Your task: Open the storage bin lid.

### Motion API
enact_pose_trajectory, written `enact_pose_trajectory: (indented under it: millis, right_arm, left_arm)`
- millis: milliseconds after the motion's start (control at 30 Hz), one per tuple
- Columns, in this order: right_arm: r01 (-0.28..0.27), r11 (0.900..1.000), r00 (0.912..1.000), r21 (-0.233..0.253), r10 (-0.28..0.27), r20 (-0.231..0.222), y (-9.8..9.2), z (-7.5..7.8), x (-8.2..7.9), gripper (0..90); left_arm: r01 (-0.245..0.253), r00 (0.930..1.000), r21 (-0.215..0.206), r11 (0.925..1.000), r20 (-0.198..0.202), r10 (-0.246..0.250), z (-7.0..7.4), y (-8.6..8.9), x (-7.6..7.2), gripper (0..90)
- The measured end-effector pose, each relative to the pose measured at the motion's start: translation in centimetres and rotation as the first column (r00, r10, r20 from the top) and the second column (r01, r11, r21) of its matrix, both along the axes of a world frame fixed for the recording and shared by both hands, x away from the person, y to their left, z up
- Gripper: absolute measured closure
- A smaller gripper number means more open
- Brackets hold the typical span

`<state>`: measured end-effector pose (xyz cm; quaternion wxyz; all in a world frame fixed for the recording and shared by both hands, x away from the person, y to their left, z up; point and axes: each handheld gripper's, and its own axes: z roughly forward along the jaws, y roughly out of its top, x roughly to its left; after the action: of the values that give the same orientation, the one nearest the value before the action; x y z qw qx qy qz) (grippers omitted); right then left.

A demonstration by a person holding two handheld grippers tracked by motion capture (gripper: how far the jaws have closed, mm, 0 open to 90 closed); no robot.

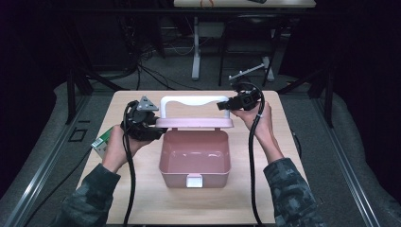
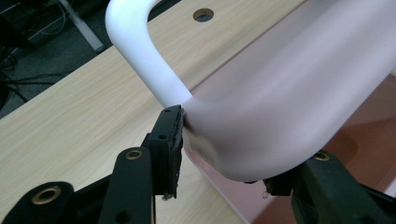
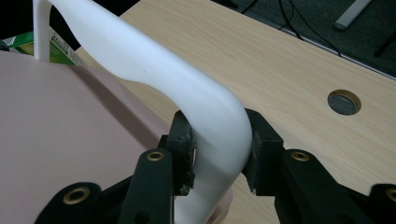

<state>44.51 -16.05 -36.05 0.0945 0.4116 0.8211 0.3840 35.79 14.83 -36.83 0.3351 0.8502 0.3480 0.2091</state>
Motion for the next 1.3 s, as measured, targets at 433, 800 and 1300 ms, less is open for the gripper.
enact_pose_trajectory:
  millis: [433,800,1300]
  right_arm:
    - [0.003,1.0,1.0,0.015,-0.003,0.006,-0.69,0.25,-0.19,64.8]
    - [0.008,1.0,0.9999,0.017,-0.008,0.007,-0.77,0.02,-0.09,64.7]
    - [0.009,1.0,0.9999,0.016,-0.009,0.013,-1.0,0.03,-0.15,61.3]
  left_arm:
    - [-0.013,0.9996,0.033,0.9994,0.024,0.013,-0.18,-0.33,0.12,60.3]
    - [-0.035,0.9982,0.059,0.9977,0.05,0.032,-0.47,-0.66,0.63,64.5]
    - [-0.075,0.993,0.127,0.9891,0.101,0.062,-0.7,-0.89,0.68,77.9]
